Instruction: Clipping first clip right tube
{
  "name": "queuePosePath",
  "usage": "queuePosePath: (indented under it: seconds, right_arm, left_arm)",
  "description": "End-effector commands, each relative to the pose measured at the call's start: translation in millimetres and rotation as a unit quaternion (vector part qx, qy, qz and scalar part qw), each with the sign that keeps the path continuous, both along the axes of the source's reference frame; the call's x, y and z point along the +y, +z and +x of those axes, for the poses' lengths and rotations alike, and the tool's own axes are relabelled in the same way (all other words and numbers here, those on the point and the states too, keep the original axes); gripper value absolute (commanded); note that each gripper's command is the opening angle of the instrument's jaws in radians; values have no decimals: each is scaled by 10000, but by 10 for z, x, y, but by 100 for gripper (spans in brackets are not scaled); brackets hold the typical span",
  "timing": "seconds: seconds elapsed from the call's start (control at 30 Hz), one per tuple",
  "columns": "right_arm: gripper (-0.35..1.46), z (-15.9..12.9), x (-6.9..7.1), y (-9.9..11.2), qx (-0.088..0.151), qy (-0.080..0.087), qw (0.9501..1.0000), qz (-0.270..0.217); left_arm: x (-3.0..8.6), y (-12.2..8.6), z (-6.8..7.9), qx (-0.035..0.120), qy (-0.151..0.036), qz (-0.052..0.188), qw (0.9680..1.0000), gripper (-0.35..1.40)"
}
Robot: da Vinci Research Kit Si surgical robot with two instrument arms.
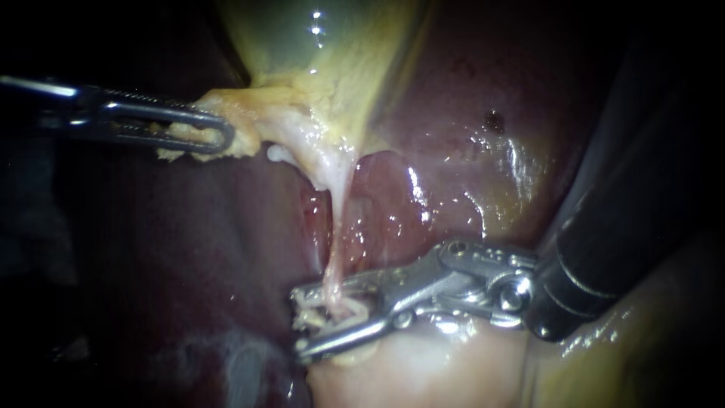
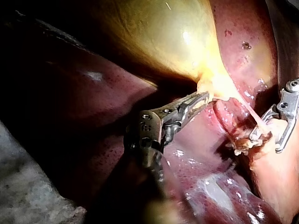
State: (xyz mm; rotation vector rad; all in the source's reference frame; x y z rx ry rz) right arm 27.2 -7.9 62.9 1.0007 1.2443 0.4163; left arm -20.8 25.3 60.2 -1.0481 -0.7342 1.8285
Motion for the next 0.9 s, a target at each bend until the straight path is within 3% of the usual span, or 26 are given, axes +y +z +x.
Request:
queuePosePath:
  seconds: [0.03, 0.27, 0.53, 0.73, 0.9]
  right_arm:
    - [35, -1, 1, 2, 5, 6, 10000, 5]
    - [14, -3, 5, 8, -63, -15, 10000, -23]
    - [-35, -7, 6, 13, -197, -29, 9998, -83]
    - [-35, -10, 7, 18, -554, -252, 9979, -238]
    - [-35, -12, 6, 19, -588, -278, 9975, -259]
  left_arm:
    - [0, 0, 0, 0, 0, 0, 10000, -35]
    - [0, 0, 0, 0, 0, 0, 10000, -35]
    - [0, 0, 0, 0, 0, 0, 10000, -35]
    - [0, 0, 0, 0, 0, 0, 10000, -35]
    - [0, 0, 0, 0, 0, 0, 10000, -35]
